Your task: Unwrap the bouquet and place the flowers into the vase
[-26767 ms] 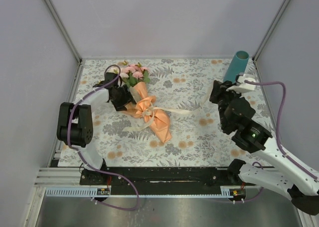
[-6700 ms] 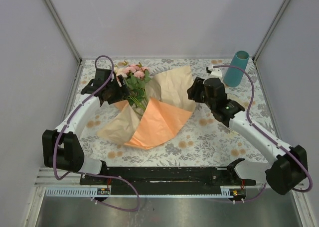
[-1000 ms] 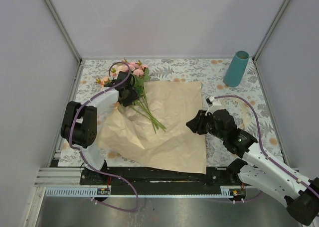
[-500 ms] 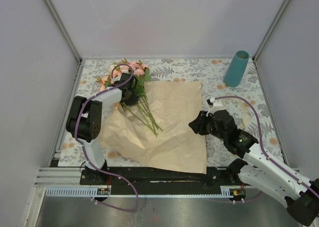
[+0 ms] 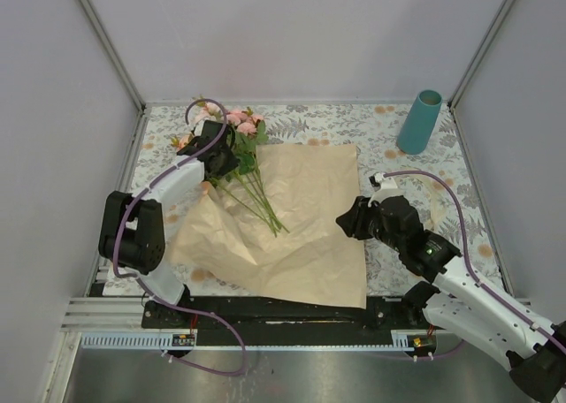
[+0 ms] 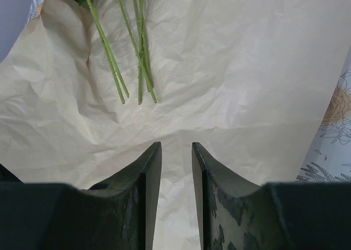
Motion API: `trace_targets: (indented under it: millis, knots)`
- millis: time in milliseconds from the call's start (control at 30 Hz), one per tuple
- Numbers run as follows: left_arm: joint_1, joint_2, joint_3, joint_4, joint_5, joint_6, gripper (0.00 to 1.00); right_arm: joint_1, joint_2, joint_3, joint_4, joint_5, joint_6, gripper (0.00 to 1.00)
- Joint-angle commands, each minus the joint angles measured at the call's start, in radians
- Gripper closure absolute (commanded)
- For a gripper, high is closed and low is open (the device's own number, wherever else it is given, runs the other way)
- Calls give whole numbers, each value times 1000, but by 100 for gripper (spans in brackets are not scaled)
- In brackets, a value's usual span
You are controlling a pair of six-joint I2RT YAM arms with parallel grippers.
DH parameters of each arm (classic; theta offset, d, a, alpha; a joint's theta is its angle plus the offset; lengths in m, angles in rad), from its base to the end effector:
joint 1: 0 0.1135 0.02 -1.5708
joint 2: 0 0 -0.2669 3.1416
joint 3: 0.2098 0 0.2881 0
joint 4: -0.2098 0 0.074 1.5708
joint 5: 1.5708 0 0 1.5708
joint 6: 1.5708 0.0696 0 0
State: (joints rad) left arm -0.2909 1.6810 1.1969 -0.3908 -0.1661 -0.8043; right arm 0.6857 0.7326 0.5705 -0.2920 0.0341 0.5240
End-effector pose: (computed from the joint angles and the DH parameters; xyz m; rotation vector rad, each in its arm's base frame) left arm 0.4039 -0.1089 0.1913 -0.6934 2.3504 -0.2885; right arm 0.1860 0.1491 0.2428 -0.1475 2.0974 0.7173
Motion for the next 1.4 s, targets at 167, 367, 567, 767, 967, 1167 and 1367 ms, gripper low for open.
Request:
trace_targets:
  millis: [167, 367, 567, 767, 967, 1167, 1367]
  knots:
    - [-27, -182, -7, 96, 66, 174, 100, 3, -22, 115, 43, -19, 59, 58]
    - [-30, -334, -5, 99, 124, 258, 100, 3, -9, 144, 132, -26, 117, 55]
    - [-34, -441, -11, 139, 406, 339, 100, 5, 19, 187, 246, -58, 90, 46]
    - [-92, -487, -57, 132, 729, 419, 100, 5, 44, 183, 444, -155, 73, 42]
    - [-205, -489, -80, 125, 862, 478, 100, 3, 138, 143, 687, -296, 160, 43]
    - [-232, -480, -82, 129, 909, 471, 100, 3, 238, 176, 746, -270, 186, 40]
    - [-241, -458, -102, 161, 972, 428, 100, 3, 355, 222, 781, -269, 199, 39]
